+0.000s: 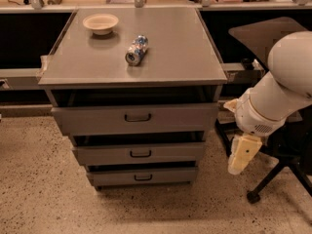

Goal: Open bottom drawer

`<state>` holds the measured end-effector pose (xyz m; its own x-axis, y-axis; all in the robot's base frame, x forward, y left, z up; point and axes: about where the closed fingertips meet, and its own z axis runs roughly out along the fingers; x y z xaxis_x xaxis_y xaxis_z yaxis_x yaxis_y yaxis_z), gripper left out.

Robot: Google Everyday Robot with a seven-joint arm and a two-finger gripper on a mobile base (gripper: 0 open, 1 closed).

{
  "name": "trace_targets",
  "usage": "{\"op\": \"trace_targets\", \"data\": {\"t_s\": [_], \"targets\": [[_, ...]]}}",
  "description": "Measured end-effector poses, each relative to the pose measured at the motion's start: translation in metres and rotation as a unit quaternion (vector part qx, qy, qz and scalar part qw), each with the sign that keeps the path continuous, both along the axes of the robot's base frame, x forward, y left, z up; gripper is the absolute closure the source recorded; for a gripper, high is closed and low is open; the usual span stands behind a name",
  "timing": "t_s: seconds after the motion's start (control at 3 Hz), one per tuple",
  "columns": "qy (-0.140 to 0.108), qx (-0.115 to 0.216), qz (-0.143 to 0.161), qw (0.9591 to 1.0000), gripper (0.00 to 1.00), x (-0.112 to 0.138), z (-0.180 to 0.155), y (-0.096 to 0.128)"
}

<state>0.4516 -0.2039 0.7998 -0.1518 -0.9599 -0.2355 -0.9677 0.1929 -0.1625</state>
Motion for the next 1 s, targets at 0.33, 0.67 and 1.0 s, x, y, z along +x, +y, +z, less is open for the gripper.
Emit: {"op": "trace_targets", "data": {"t_s": [0.33,0.67,1.0], "targets": [[0.0,0.0,0.0,1.0,0.0,0.0,0.0,0.0],[0.009,-0.038,-0.014,0.9991,0.0,-0.002,-0.024,0.0],[0.023,-0.002,0.002,0.9997,0.0,0.016,-0.093,0.003]]}}
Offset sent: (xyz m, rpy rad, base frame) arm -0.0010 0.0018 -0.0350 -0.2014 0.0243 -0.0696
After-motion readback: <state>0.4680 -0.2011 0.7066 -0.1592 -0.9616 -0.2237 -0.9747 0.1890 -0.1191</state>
